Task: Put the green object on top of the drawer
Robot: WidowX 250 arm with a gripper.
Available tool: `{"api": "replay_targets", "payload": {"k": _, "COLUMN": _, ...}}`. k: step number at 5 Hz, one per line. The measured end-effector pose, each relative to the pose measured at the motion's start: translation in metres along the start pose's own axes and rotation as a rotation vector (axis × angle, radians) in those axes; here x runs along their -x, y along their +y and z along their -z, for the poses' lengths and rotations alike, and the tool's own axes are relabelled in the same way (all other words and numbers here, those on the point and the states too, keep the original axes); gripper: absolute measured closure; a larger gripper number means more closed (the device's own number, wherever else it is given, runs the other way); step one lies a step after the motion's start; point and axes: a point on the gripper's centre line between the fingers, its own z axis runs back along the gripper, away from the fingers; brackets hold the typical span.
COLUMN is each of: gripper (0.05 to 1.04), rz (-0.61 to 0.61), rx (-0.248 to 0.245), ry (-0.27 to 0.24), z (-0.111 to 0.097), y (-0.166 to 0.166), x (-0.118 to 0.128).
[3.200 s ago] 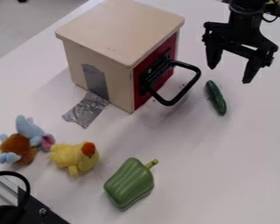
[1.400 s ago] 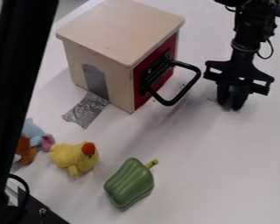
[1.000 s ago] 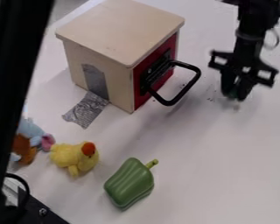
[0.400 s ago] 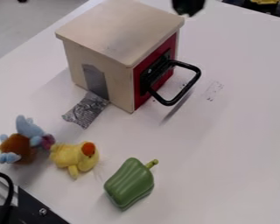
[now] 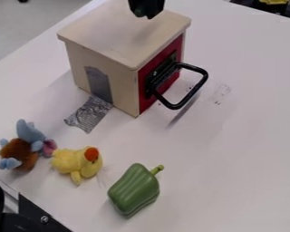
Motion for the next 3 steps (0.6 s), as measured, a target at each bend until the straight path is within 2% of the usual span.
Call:
{"api": "replay_targets", "payload": {"k": 1, "gripper": 0.719, "rz": -0.004, "rx": 0.016, "ry": 0.082, "z": 0.0254, "y": 0.0075, "x": 0.008}}
{"api": "replay_targets", "payload": {"k": 3, "gripper": 0.133, "rz": 0.025, "rx": 0.016, "ry": 0.107, "z": 0.0294, "y": 0.0143, "x": 0.0115}}
